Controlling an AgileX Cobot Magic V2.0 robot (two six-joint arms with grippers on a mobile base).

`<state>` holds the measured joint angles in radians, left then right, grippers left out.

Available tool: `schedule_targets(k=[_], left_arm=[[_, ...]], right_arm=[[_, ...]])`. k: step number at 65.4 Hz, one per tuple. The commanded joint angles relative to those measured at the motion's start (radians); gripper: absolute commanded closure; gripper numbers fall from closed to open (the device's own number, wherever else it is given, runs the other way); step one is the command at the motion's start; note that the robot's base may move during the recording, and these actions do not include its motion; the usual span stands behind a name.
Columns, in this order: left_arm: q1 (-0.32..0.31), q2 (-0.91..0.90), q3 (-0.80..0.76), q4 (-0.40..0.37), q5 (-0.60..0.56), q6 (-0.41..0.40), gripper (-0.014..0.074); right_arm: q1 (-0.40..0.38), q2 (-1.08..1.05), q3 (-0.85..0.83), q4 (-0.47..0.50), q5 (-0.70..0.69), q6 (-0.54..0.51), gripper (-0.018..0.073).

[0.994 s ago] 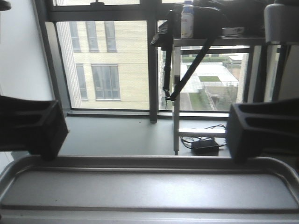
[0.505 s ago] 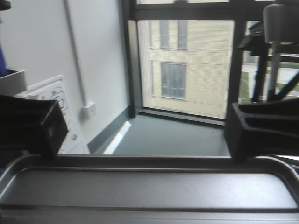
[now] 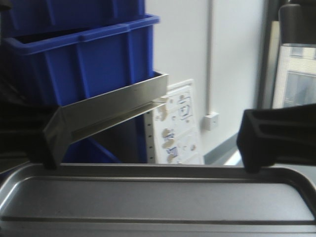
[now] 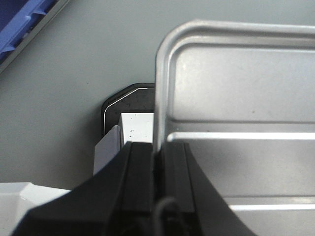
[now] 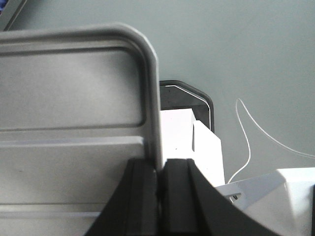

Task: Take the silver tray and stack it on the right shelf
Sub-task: 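Carry the tray up to the shelf holding the larger silver tray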

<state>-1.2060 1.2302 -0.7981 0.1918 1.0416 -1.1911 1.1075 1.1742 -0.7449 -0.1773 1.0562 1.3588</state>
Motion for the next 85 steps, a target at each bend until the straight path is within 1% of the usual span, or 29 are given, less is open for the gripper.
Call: schedule_targets(k=[1,85], left_arm=[[0.000,-0.023,-0.010,0.071,0.297,0.001,0.0697],[0.000,-0.023,-0.010,0.071,0.297,0.001,0.0697]], right_arm=[[-0.008,-0.021,-0.014,-0.074,0.238,0.003,0.0490],[-0.008,-0.021,-0.014,-0.074,0.238,0.003,0.0490]])
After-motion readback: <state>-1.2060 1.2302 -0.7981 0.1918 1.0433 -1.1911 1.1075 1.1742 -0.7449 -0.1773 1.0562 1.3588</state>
